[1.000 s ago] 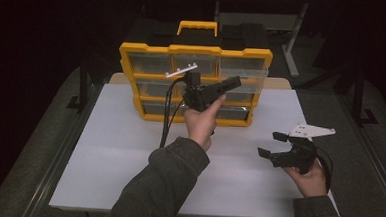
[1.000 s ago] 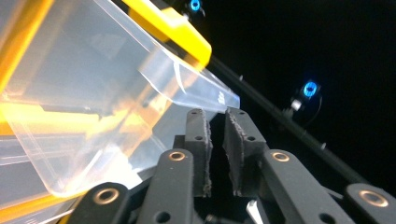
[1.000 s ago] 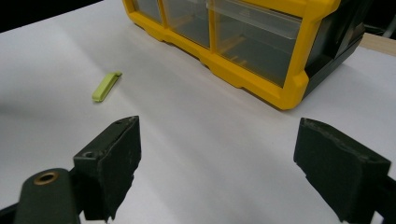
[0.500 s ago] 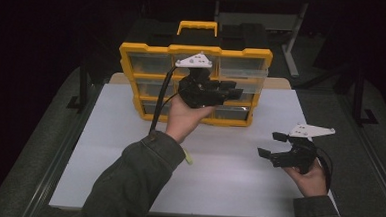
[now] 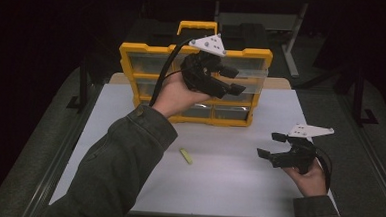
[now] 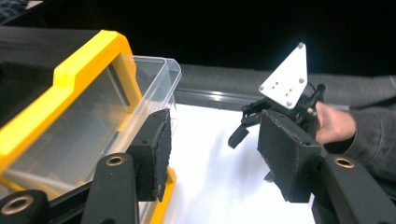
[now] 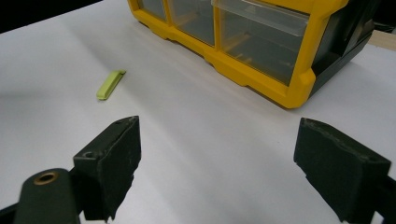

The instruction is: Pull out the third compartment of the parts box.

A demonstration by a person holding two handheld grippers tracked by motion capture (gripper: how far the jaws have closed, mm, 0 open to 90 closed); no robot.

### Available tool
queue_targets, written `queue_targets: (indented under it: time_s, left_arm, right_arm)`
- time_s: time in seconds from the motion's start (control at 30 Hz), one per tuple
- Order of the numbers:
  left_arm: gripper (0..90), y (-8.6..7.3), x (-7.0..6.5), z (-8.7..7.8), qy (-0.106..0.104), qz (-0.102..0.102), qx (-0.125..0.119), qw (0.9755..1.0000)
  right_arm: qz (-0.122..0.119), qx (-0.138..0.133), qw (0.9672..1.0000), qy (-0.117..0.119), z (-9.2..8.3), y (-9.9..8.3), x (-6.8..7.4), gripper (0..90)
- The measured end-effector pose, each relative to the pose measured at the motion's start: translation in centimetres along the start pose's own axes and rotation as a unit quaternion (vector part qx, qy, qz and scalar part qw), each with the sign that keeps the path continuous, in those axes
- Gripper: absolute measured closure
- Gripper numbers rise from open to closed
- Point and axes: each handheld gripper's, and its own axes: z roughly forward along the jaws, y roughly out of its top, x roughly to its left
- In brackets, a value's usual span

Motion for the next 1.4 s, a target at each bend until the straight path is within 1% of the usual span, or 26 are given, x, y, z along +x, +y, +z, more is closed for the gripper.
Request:
queue_targets:
  time_s: [0.07, 0.13, 0.23, 0.3, 0.33, 0.37, 0.4, 0.43, 0.5, 0.57, 0.63, 0.67, 0.77, 0.8, 0.83, 0.9, 0.93, 0.97, 1.03, 1.1, 1.13, 1.23, 1.3, 1.33, 1.37, 1.4]
  left_arm:
    - [43.8, 0.7, 0.5, 0.3, 0.003, 0.013, 0.022, 0.9997]
    - [43.4, 1.0, 0.8, 0.4, 0.007, 0.018, 0.026, 0.9995]
    - [43.4, 1.5, 1.5, 0.5, 0.006, 0.024, 0.035, 0.9991]
    - [43.6, 1.6, 1.6, 0.6, 0.006, 0.026, 0.040, 0.9988]
    - [43.6, 1.8, 1.9, 0.7, 0.005, 0.032, 0.046, 0.9984]
    - [44.2, 1.9, 2.0, 0.8, 0.004, 0.030, 0.046, 0.9985]
    - [44.2, 2.3, 2.3, 1.0, 0.004, 0.035, 0.059, 0.9976]
    - [44.6, 2.3, 2.3, 1.0, 0.004, 0.035, 0.059, 0.9976]
    - [44.8, 2.5, 2.6, 1.2, 0.001, 0.034, 0.067, 0.9971]
    - [45.0, 2.7, 3.1, 1.6, -0.002, 0.035, 0.080, 0.9962]
    - [45.2, 2.7, 3.3, 1.7, -0.003, 0.033, 0.082, 0.9961]
    - [45.3, 2.7, 3.5, 1.8, -0.003, 0.038, 0.089, 0.9953]
    - [45.9, 2.5, 3.9, 2.1, -0.004, 0.032, 0.093, 0.9951]
    - [46.1, 2.5, 4.2, 2.3, -0.003, 0.035, 0.103, 0.9941]
    - [46.5, 2.4, 4.2, 2.5, -0.003, 0.029, 0.100, 0.9945]
    - [47.1, 2.3, 4.5, 2.7, -0.003, 0.029, 0.107, 0.9939]
    - [47.8, 2.3, 4.7, 2.7, -0.005, 0.034, 0.111, 0.9933]
    - [48.7, 2.3, 4.7, 2.7, -0.005, 0.034, 0.111, 0.9933]
    - [50.3, 2.1, 4.9, 3.2, -0.009, 0.027, 0.113, 0.9932]
    - [52.0, 2.0, 5.0, 3.3, -0.010, 0.026, 0.117, 0.9927]
    - [53.0, 1.9, 5.1, 3.5, -0.014, 0.026, 0.123, 0.9919]
    - [54.0, 1.8, 5.2, 3.8, -0.015, 0.026, 0.126, 0.9915]
    - [54.4, 1.7, 5.2, 4.0, -0.018, 0.020, 0.124, 0.9919]
    - [56.3, 1.7, 5.2, 4.0, -0.018, 0.020, 0.124, 0.9919]
    - [58.4, 1.7, 5.3, 4.1, -0.025, 0.026, 0.125, 0.9915]
    - [59.9, 1.7, 5.3, 4.1, -0.025, 0.026, 0.125, 0.9915]
  right_arm:
    - [0.001, -0.002, 1.0000, 0.001, 0.0, 0.0, -0.1, 14.1]
    - [0.002, -0.001, 1.0000, 0.001, -0.1, 0.0, -0.1, 14.0]
    - [0.001, -0.001, 1.0000, 0.002, -0.1, 0.0, -0.2, 14.1]
    - [0.002, -0.002, 1.0000, 0.002, -0.1, 0.0, -0.2, 14.1]
    - [0.001, -0.002, 1.0000, 0.002, -0.1, 0.0, -0.2, 14.1]
    - [0.001, -0.001, 1.0000, 0.003, 0.0, -0.1, -0.2, 14.1]
    - [0.000, -0.001, 1.0000, 0.003, 0.0, -0.1, -0.2, 14.1]
    - [0.000, -0.001, 1.0000, 0.003, 0.0, -0.1, -0.2, 14.1]
    - [0.001, -0.001, 1.0000, 0.003, -0.1, -0.1, -0.3, 14.1]
    - [0.002, -0.003, 1.0000, 0.003, -0.2, -0.1, -0.3, 14.1]
    - [0.003, -0.003, 1.0000, 0.004, -0.2, -0.1, -0.4, 14.1]
    - [0.002, -0.005, 1.0000, 0.004, -0.2, -0.1, -0.4, 14.1]
    - [0.003, -0.006, 1.0000, 0.005, -0.3, -0.1, -0.4, 14.1]
    - [0.003, -0.005, 1.0000, 0.005, -0.2, -0.1, -0.4, 14.1]
    - [0.003, -0.005, 1.0000, 0.006, -0.2, -0.1, -0.4, 14.1]
    - [0.002, -0.005, 1.0000, 0.005, -0.2, -0.1, -0.4, 14.1]
    - [0.003, -0.005, 1.0000, 0.006, -0.2, -0.1, -0.4, 14.1]
    - [0.003, -0.004, 1.0000, 0.006, -0.2, -0.1, -0.4, 14.1]
    - [0.002, -0.003, 1.0000, 0.006, -0.2, -0.1, -0.4, 14.1]
    - [0.003, -0.003, 1.0000, 0.007, -0.2, -0.1, -0.4, 14.1]
    - [0.002, -0.002, 1.0000, 0.007, -0.1, -0.1, -0.4, 14.1]
    - [0.002, -0.001, 1.0000, 0.007, -0.1, -0.1, -0.4, 14.1]
    - [0.001, -0.002, 1.0000, 0.008, -0.1, -0.1, -0.4, 14.1]
    - [0.001, -0.002, 1.0000, 0.008, -0.1, -0.1, -0.4, 14.1]
    - [0.001, -0.002, 1.0000, 0.009, -0.1, -0.1, -0.4, 14.1]
    - [0.001, -0.002, 1.0000, 0.009, -0.1, -0.1, -0.4, 14.1]
